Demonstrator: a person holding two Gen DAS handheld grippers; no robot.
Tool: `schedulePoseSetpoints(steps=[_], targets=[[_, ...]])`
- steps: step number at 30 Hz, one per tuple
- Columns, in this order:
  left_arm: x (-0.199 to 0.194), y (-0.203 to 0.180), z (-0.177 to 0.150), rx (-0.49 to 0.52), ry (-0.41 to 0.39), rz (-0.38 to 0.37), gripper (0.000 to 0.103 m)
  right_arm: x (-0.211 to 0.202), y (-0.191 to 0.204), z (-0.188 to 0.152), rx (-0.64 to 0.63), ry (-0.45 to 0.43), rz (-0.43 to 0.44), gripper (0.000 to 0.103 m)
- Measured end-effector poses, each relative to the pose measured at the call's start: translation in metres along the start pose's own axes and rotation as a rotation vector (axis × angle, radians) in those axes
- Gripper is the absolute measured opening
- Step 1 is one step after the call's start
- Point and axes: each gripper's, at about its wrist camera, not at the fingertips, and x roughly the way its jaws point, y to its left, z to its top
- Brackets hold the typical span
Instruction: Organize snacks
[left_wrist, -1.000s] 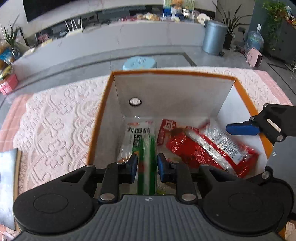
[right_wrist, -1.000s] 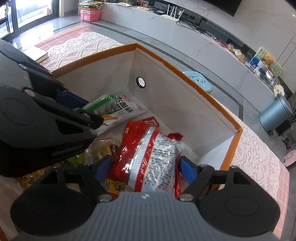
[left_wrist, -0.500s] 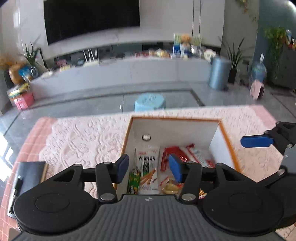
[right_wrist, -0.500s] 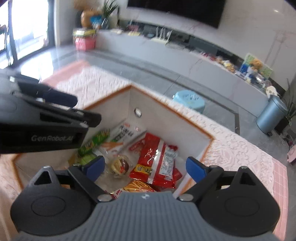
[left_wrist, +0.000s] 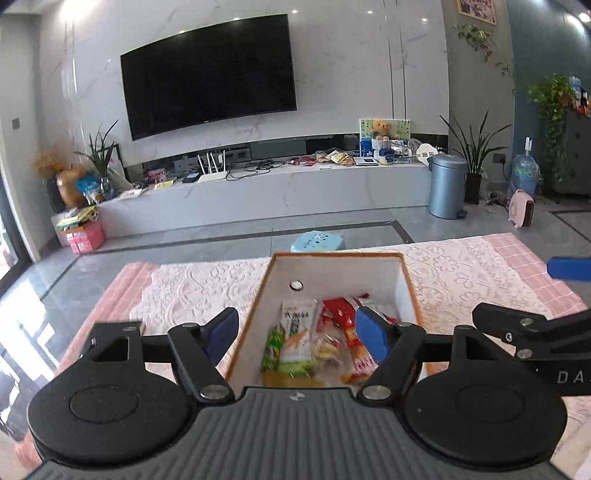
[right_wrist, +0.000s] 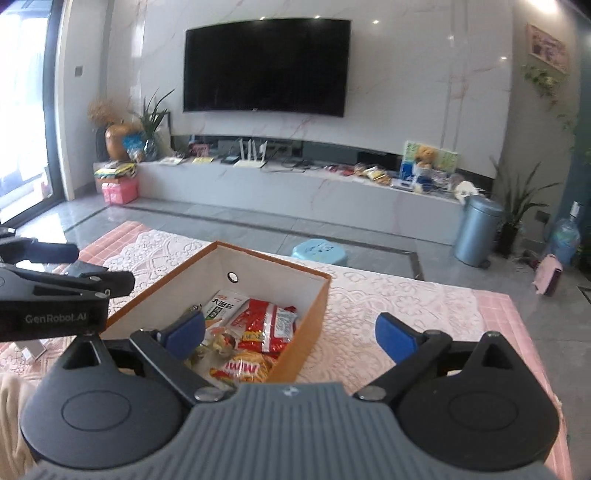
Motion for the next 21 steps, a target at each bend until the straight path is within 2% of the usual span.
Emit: schedulePoseSetpoints(steps=[4, 9, 16, 21], targets=[[-0.013, -0.005, -0.016, -0.024, 0.032, -0.006, 0.087, -0.029, -0.003, -0.020, 0.046, 0.004, 0.018, 0.096], [-0.018, -0.008, -0.037, -0.063, 0.107, -0.010, 0.087, -0.048, -0.001, -0.042, 0.033, 0.002, -0.017, 0.096], [-0.019, -0.019, -0.067, -0.062, 0.156, -0.001, 0.087, -0.051, -0.006, -0.072, 0.088, 0.042, -0.040, 0.096], [-0.018, -0.027, -0.072, -0.048, 0.175, -0.007, 0.087, -0.050, -0.004, -0.084, 0.071, 0.054, -0.065, 0.096]])
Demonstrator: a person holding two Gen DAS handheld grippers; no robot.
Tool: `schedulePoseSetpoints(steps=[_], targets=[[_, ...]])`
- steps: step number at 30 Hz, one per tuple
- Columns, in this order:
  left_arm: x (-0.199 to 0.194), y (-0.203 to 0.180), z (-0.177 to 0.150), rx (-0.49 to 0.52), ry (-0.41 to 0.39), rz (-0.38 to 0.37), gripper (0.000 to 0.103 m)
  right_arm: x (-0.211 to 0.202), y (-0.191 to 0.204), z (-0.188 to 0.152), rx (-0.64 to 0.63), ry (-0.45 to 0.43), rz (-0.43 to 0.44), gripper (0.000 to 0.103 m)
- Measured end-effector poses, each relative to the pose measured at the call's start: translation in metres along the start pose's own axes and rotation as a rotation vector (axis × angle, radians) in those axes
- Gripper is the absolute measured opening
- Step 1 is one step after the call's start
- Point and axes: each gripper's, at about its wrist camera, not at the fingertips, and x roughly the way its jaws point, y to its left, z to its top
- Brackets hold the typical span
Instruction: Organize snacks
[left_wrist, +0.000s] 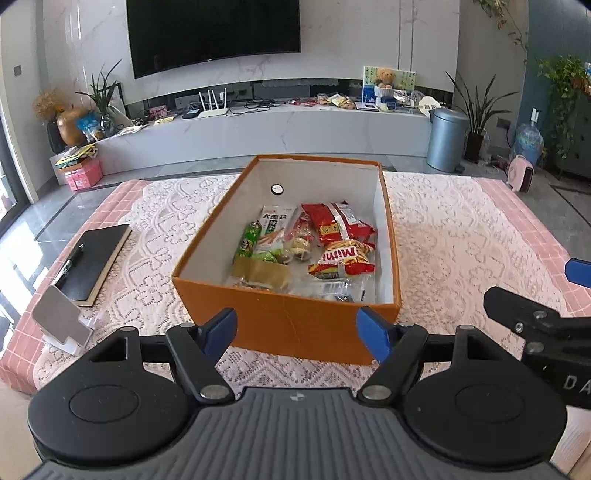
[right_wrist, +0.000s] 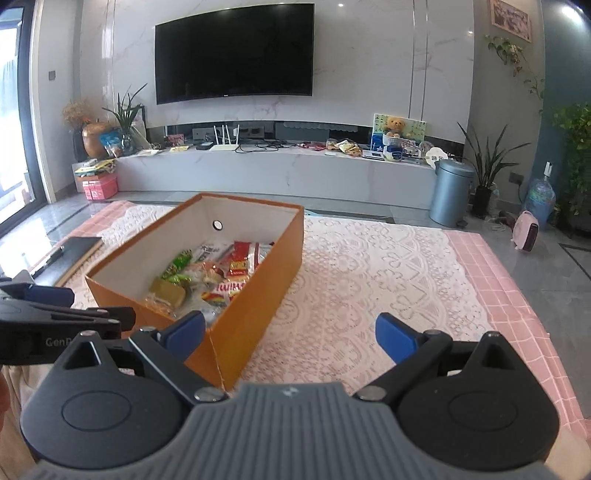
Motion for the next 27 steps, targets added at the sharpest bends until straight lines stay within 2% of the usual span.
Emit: schedulePoseSetpoints(steps=[27], targets=[[0.002, -0.004, -0.003, 0.020, 0.011, -0.004, 0.087, 0.010, 0.000, -0.002, -0.007, 0.012, -0.011, 0.097]])
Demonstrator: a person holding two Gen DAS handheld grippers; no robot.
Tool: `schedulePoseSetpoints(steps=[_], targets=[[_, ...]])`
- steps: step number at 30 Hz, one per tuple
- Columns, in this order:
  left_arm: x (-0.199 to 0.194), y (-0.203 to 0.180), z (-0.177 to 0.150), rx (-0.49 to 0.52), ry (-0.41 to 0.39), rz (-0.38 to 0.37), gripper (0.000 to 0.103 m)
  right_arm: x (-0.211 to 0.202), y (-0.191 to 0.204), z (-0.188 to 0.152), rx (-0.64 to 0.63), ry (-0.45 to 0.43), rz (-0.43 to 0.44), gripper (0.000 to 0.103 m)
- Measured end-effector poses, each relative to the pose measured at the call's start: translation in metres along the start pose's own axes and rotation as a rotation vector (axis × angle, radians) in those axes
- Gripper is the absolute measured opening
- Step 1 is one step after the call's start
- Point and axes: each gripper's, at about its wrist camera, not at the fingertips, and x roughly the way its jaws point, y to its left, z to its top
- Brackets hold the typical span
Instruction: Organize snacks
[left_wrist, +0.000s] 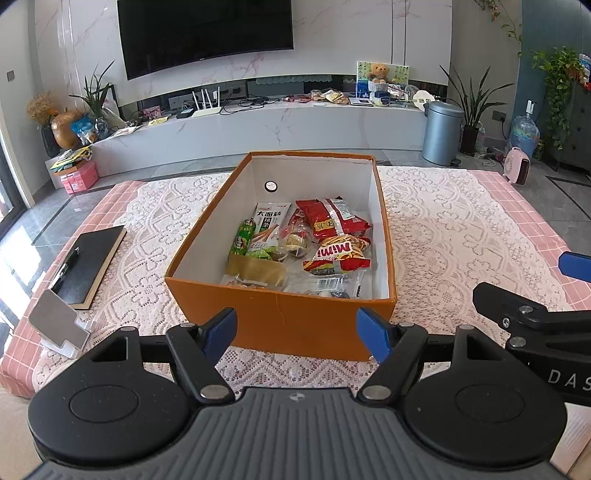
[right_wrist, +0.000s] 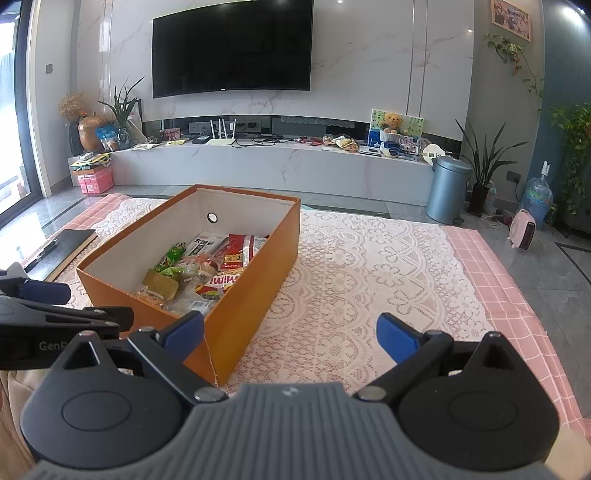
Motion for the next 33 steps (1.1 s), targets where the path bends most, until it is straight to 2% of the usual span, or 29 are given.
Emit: schedulePoseSetpoints(steps=[2, 33], targets=[[-0.0002, 0.0001, 0.0005, 0.000, -0.001, 0.000, 0.087, -0.0001, 0.0004, 0.0001, -0.003, -0.002, 0.002, 0.099], [-0.0037, 0.0013, 0.0030, 0.015, 0.001, -0.009, 0.086, 0.0003, 0.0024, -0.0012, -0.008, 0.001, 0.002, 0.099]])
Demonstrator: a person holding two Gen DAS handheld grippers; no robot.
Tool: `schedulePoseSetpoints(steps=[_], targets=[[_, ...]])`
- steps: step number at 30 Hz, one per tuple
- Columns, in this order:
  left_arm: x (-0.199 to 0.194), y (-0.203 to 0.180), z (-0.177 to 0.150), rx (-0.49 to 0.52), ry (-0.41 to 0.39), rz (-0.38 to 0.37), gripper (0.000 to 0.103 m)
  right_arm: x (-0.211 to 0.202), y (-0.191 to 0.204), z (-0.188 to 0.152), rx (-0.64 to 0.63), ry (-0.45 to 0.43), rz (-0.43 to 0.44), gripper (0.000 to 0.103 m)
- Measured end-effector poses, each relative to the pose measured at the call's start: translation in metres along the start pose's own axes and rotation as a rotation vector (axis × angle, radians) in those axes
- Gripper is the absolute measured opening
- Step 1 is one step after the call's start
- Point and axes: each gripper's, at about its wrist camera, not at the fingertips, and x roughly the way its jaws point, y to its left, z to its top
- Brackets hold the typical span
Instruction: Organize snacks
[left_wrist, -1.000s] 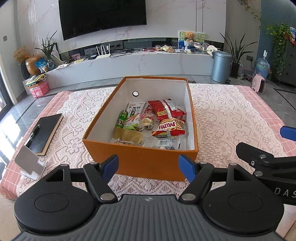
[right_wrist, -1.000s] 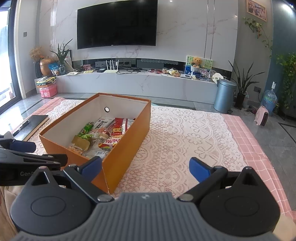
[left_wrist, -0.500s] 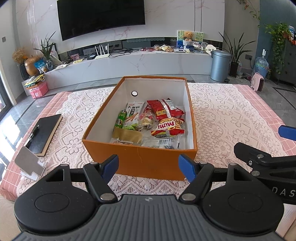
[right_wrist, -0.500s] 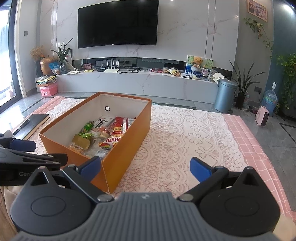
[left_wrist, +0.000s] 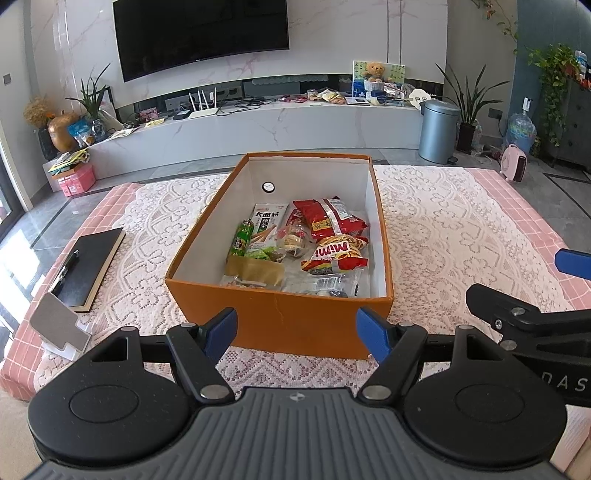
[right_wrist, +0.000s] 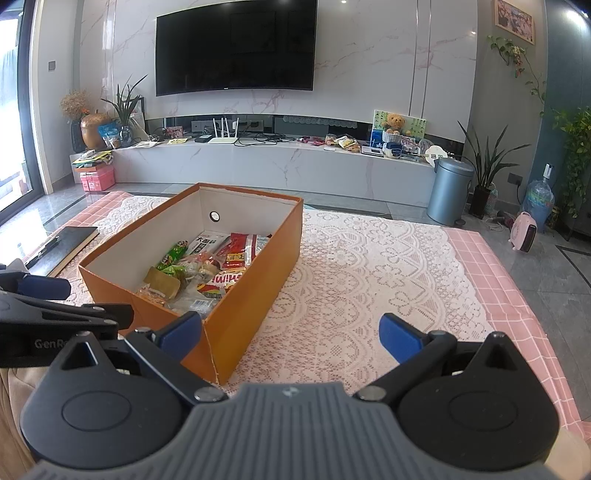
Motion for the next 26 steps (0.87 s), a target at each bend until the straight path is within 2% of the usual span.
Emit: schedulePoseSetpoints(steps=[26], targets=[[-0.0024, 0.0011, 0.0006, 0.024, -0.025, 0.014, 0.084, 0.0002, -0.0020, 0.0007, -0.001, 0.005, -0.002, 0.099]])
